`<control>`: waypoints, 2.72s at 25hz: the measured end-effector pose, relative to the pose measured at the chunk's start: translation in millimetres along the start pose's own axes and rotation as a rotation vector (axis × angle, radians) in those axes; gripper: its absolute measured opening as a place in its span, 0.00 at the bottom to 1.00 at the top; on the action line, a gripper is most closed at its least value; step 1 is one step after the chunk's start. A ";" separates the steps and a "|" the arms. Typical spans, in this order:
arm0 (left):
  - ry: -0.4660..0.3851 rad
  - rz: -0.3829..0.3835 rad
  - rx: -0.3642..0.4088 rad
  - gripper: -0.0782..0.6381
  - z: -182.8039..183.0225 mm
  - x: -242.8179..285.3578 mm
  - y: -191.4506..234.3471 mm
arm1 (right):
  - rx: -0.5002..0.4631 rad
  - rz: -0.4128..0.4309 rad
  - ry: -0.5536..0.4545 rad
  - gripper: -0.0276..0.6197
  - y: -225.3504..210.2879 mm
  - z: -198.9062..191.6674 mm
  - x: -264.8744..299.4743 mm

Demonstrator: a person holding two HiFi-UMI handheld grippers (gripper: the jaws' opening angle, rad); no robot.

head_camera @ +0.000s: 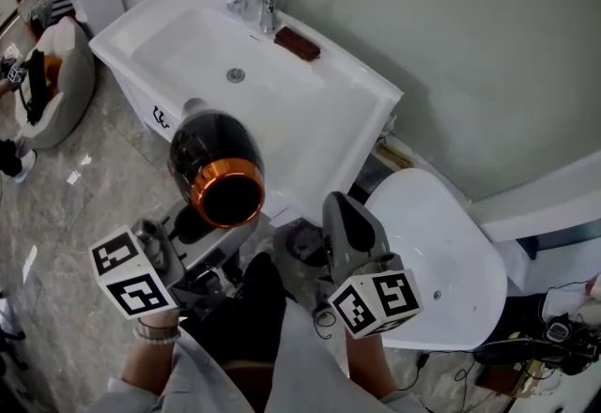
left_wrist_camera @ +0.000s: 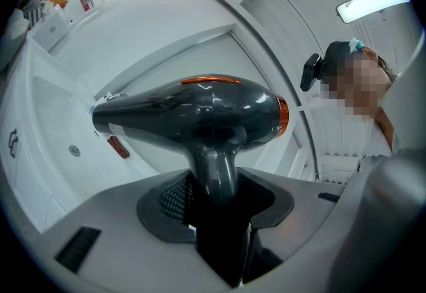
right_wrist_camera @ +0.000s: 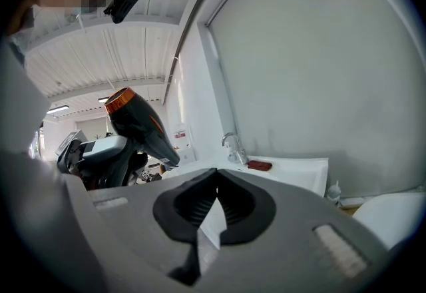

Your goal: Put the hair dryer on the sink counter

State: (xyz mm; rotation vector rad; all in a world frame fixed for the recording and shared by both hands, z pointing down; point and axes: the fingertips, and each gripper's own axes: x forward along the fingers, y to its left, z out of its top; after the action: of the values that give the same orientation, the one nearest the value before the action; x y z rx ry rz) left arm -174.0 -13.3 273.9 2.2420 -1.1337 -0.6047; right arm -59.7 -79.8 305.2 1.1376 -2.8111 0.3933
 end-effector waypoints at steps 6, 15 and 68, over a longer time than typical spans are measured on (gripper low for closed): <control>0.004 0.006 -0.006 0.36 13.5 39.3 25.1 | 0.001 0.000 0.005 0.04 -31.4 14.0 33.9; 0.044 -0.001 -0.011 0.36 22.7 115.4 55.5 | 0.011 -0.025 0.004 0.04 -98.0 33.3 71.5; 0.500 -0.075 -0.079 0.36 -49.3 365.4 167.6 | 0.158 -0.383 -0.016 0.04 -258.3 37.2 102.0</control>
State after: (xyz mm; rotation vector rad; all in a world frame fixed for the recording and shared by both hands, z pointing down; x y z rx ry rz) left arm -42.8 -385.0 367.1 2.2002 -0.7614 -0.0963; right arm 46.6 -336.7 339.9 1.6742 -2.5253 0.5757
